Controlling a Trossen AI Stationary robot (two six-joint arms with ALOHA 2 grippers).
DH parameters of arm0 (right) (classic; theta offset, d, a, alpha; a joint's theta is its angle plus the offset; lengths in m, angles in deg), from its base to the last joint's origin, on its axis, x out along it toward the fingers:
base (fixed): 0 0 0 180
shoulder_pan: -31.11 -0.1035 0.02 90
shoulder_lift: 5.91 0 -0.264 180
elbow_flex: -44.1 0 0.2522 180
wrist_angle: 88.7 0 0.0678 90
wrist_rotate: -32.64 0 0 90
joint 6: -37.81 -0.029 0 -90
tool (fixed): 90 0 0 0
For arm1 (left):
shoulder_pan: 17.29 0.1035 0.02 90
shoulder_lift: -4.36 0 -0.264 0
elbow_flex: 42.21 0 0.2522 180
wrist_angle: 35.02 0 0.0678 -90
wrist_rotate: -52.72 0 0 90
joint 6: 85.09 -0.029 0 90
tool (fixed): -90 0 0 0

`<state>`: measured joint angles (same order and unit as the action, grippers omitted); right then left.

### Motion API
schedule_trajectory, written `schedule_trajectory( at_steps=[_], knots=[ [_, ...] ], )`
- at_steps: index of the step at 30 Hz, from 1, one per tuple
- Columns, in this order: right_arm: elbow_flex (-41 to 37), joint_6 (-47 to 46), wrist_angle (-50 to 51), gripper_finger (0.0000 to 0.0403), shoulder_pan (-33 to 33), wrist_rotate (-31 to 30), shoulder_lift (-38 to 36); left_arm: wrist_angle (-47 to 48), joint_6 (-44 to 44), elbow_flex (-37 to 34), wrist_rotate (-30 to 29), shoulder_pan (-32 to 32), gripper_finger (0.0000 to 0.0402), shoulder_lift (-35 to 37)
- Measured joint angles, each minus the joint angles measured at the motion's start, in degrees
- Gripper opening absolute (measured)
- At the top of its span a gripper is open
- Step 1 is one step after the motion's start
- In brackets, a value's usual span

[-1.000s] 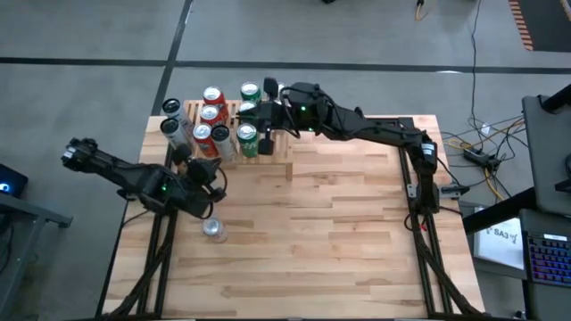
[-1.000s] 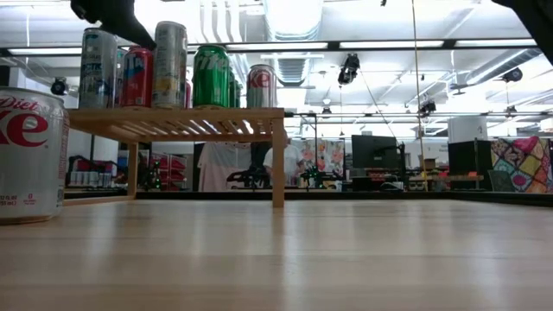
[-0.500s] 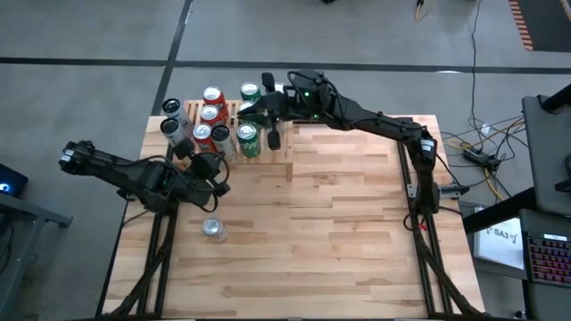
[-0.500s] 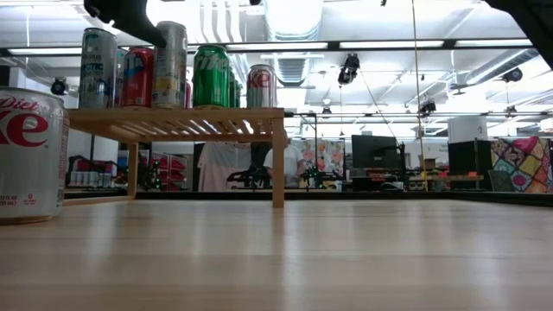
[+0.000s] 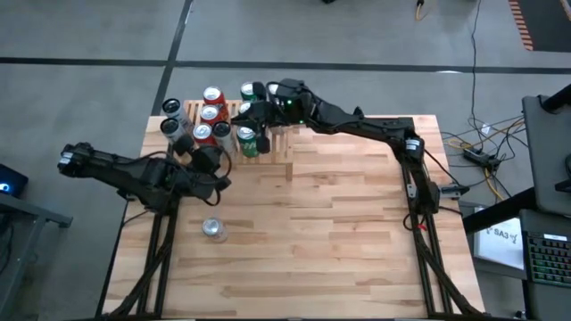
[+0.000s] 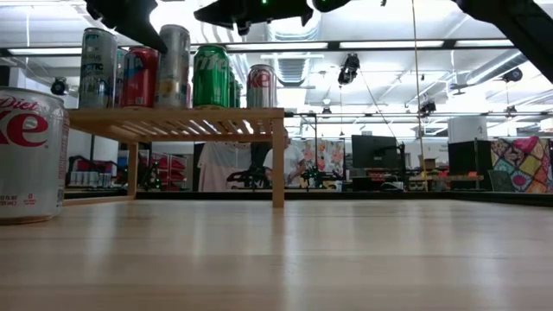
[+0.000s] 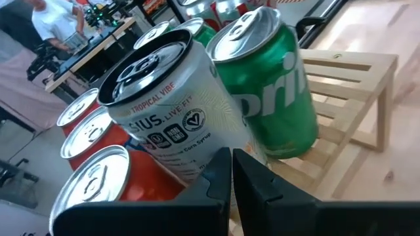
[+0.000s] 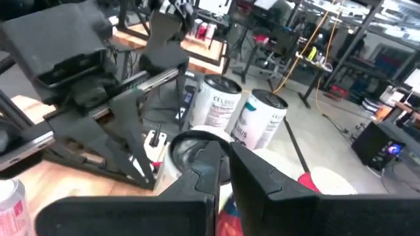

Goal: Place canned beverage on shelf
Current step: Put the white and yellow soda can on the shelf aligned with the other white and yellow soda can

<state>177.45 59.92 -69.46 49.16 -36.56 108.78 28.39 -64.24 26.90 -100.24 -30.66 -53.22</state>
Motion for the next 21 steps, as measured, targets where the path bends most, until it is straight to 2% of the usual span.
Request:
schedule_trajectory(
  at_steps=[8,12,21],
  knots=[
    [0.00,0.43,0.06,0.0022,0.00,-0.36,0.18,-0.29,-0.88,-0.02,-0.11,1.82,0.0000,-0.02],
    [0.01,1.88,-0.11,0.0022,0.00,-3.94,0.18,-0.28,-0.88,0.41,0.98,0.76,0.0000,0.80],
    [0.12,1.87,5.47,0.0022,-0.01,-6.21,-2.48,-0.48,-6.47,7.34,2.41,-2.58,0.0000,1.98]
  ],
)
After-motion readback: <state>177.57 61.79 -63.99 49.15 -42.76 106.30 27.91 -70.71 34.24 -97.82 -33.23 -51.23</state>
